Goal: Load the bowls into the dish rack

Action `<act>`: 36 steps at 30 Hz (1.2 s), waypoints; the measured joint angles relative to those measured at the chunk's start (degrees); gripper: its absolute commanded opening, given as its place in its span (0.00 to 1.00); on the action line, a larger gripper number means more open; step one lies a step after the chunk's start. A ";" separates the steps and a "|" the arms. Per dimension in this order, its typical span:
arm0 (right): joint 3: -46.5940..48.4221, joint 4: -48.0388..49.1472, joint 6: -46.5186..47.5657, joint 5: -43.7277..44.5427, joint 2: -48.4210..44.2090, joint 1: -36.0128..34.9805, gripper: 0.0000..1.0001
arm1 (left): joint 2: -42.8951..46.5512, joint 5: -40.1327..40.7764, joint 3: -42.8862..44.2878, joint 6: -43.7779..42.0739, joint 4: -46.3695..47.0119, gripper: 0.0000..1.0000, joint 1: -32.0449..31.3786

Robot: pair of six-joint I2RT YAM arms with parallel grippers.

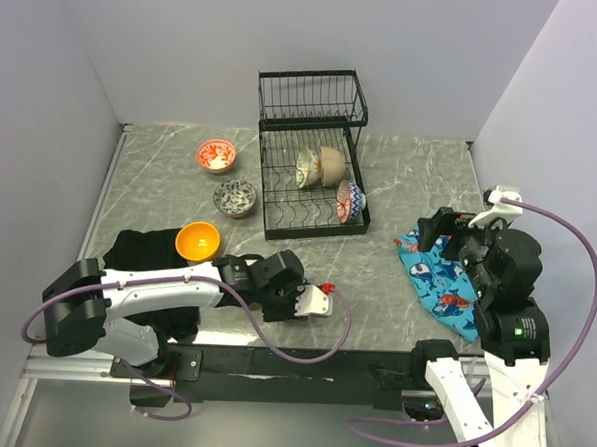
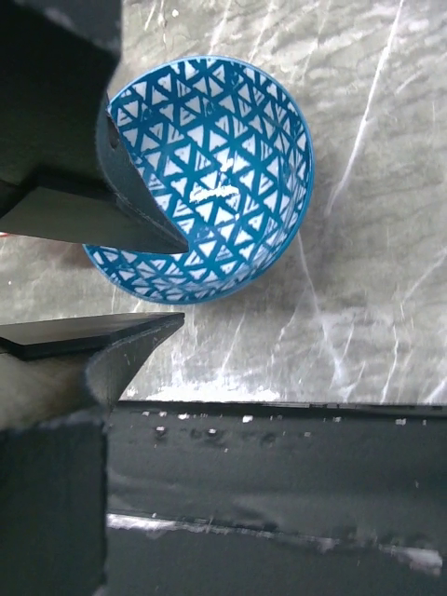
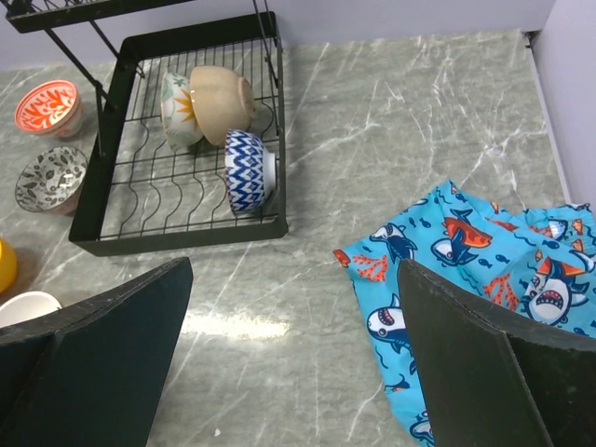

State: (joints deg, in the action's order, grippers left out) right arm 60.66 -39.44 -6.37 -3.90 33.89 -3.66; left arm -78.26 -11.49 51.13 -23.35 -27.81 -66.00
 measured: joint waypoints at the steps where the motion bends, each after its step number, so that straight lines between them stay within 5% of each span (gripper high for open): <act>1: -0.09 -0.04 0.00 0.02 -0.07 0.15 0.98 | -0.04 0.35 -0.20 0.24 0.50 0.37 0.00; 18: -1.88 0.22 0.04 0.00 -0.35 0.35 0.98 | -3.21 0.92 -0.92 2.14 3.69 0.35 0.00; 36: -1.90 0.48 0.07 0.02 -0.50 0.35 0.98 | -5.07 1.36 -1.55 3.43 5.88 0.01 -0.04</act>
State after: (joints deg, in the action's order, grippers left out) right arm 58.76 -38.96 -6.31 -3.88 33.39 -3.31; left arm -83.33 -10.13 49.58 -19.92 -21.93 -66.04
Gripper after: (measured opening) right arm 0.983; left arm 0.099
